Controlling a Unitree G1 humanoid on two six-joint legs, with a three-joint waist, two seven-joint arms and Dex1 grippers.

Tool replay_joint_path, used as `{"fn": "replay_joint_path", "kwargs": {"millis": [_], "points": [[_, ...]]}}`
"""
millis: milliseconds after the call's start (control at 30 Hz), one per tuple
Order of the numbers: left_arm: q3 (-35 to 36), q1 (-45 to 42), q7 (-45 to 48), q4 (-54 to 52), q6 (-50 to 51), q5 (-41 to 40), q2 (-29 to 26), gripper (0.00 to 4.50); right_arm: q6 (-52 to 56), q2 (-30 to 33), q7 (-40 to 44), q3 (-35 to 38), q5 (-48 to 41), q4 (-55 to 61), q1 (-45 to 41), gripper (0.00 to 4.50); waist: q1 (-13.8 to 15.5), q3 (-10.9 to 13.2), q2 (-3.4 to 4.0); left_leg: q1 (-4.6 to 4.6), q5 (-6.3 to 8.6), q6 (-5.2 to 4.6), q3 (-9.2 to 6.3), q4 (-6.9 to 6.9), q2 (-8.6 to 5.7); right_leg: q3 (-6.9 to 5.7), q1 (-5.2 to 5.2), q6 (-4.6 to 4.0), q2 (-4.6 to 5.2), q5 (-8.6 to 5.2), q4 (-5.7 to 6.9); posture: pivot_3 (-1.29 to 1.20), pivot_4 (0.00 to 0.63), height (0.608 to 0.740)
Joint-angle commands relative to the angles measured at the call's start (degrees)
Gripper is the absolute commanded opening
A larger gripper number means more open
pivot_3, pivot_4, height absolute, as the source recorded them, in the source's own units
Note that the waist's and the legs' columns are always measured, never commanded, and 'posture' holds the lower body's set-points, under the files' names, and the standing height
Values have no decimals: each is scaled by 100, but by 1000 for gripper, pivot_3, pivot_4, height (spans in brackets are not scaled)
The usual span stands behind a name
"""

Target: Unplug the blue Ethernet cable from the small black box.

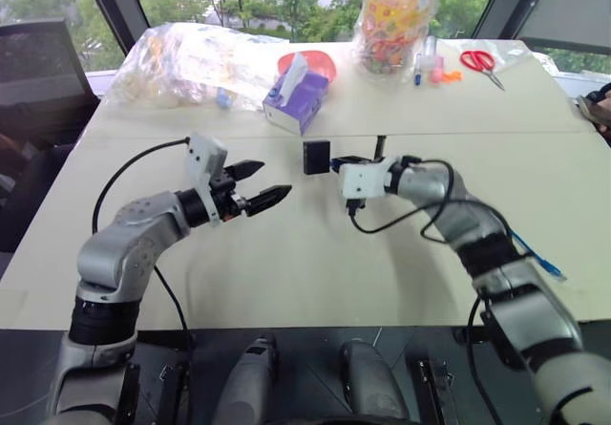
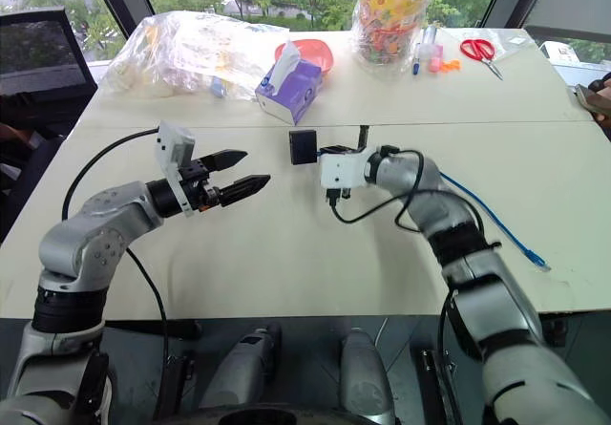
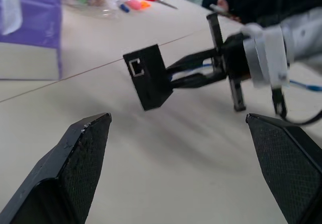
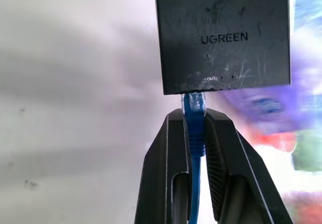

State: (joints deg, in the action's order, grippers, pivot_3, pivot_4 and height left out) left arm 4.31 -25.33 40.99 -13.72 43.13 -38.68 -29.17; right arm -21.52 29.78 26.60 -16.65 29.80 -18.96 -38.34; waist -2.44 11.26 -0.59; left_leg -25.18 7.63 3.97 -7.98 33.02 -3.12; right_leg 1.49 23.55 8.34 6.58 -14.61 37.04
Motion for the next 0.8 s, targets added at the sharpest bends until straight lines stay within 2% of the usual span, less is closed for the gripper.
{"fn": "replay_joint_path", "kwargs": {"millis": [33, 267, 800], "points": [[70, -222, 275, 18, 147, -287, -70, 4500, -157, 123, -1106, 409, 577, 1320, 497, 88, 0, 0, 0, 0, 0, 0, 2, 3, 0, 1, -1, -9, 0, -5, -1, 0, 150, 728], [-148, -496, 580, 308, 45, -153, -60, 4500, 83, 8, -1370, 455, 849, 2539, 1269, 88, 8, -2, -3, 6, -2, -2, 2, 16, 1, 0, -14, -19, 2, -9, -3, 0, 150, 728], [-460, -827, 975, 608, -355, 159, 187, 4500, 67, 58, -658, 258, 404, 2877, 1505, 88, 13, -1, -4, 6, -2, -2, 2, 17, 1, -1, -18, -19, 4, -10, -6, 0, 150, 728]]}}
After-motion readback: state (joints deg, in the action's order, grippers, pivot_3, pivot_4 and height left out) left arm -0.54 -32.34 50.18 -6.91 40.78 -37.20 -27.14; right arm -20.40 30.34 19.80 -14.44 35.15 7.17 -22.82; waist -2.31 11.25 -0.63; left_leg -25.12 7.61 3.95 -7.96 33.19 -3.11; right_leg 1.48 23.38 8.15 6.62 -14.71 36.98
